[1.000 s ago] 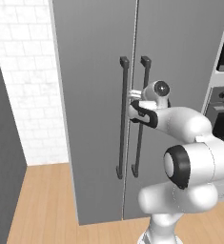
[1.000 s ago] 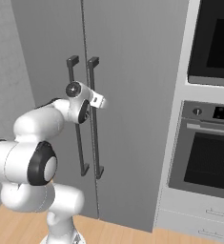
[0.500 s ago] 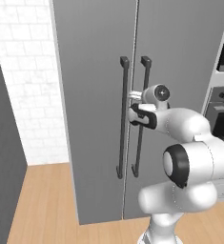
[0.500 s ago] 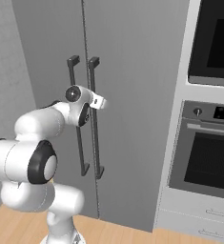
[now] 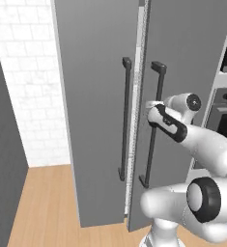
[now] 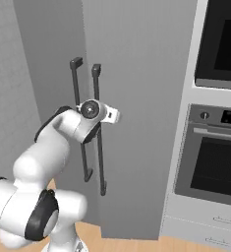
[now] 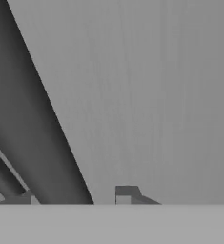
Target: Take the strawberry from the fridge and place it on top of the pancake, located on the dining counter.
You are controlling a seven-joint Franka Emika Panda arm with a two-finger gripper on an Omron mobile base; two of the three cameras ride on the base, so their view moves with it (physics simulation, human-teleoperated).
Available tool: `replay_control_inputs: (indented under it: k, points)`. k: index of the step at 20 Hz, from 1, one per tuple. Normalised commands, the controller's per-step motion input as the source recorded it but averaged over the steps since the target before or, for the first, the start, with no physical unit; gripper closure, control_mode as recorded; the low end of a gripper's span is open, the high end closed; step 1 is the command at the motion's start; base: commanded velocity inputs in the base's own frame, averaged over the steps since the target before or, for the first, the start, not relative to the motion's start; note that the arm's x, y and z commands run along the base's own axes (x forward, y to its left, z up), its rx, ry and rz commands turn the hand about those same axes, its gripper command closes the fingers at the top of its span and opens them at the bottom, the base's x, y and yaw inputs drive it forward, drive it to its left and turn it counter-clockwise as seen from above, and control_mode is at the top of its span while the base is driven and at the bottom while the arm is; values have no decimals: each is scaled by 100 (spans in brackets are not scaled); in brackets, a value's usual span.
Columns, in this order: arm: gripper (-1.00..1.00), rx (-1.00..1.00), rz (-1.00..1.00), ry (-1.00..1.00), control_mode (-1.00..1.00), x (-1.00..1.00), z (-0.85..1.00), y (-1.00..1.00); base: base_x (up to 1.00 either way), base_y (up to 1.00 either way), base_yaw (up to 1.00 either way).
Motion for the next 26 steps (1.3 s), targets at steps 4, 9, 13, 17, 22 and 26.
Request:
replay_control_inputs:
  k: [4, 9, 13, 17, 22, 26]
  points:
    - [100, 0, 16, 0, -100, -92, -16, -100, 0, 0, 0]
    - [100, 3, 10, -5, -100, -95, -13, -100, 0, 0, 0]
    - [100, 6, 8, -5, -100, -85, -13, -100, 0, 0, 0]
    - [100, 7, 5, 0, -100, -59, -3, -100, 0, 0, 0]
    - [100, 8, 7, -8, -100, -3, -29, -100, 0, 0, 0]
    - [100, 11, 3, -27, -100, -5, -41, -100, 0, 0, 0]
